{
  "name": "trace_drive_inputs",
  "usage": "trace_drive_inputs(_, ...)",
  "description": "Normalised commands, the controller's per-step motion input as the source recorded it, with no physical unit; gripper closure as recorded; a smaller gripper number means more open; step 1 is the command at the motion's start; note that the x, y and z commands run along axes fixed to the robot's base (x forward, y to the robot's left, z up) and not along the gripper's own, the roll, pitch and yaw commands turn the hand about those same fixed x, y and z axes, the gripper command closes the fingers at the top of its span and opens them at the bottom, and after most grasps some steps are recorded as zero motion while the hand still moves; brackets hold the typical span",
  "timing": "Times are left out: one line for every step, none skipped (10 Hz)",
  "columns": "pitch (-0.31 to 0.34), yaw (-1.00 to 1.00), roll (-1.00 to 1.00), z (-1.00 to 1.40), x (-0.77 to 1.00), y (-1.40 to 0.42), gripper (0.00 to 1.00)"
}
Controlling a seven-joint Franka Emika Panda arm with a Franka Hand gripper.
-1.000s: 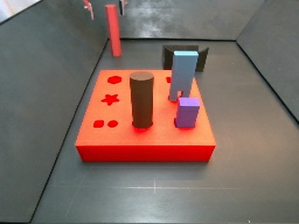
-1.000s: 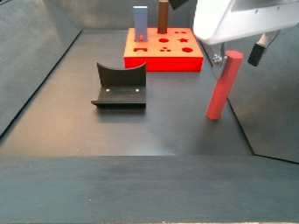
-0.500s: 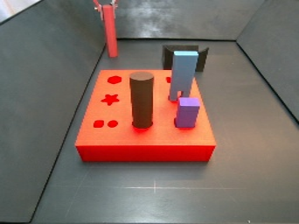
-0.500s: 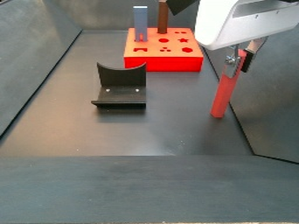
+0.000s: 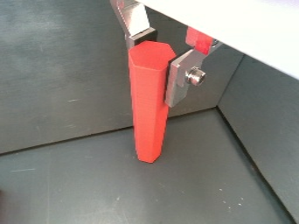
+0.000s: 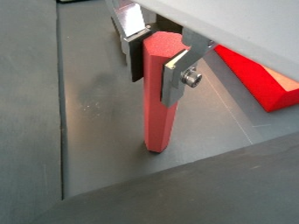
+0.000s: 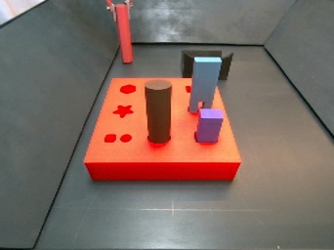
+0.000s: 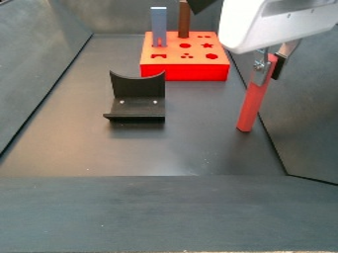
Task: Pick up the hexagon object. Move up. Move to above the board. Insert the hexagon object.
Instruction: Pick up the hexagon object, then move up, then move to above the board.
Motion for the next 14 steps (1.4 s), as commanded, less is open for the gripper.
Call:
trace_drive_inputs(0.000,0.00,0.00,0.00,0.00,0.00,1.00)
trace_drive_inputs(0.000,0.00,0.00,0.00,0.00,0.00,1.00)
trace_drive_inputs(0.000,0.00,0.00,0.00,0.00,0.00,1.00)
trace_drive_inputs(0.000,0.00,0.00,0.00,0.00,0.00,1.00)
trace_drive_inputs(0.000,0.00,0.00,0.83,0.00,0.00,1.00)
trace_drive_inputs(0.040,0.02,0.00,0.77,-0.03,0.00,1.00)
trace_drive_inputs(0.081,0.02,0.01,0.60,-0.05,0.00,1.00)
trace_drive_inputs(0.091,0.01,0.04,0.49,-0.04,0.01,1.00)
trace_drive_inputs(0.095,0.01,0.06,0.36,-0.02,0.01,1.00)
trace_drive_inputs(0.097,0.00,0.08,0.22,-0.02,0.01,1.00)
trace_drive_inputs(0.259,-0.32,-0.13,1.00,-0.61,-0.02,1.00)
trace_drive_inputs(0.222,-0.30,-0.12,1.00,-0.61,-0.01,1.00)
trace_drive_inputs(0.134,-0.24,-0.11,1.00,-0.57,-0.01,1.00)
trace_drive_inputs(0.066,-0.17,-0.07,1.00,-0.54,0.00,1.00)
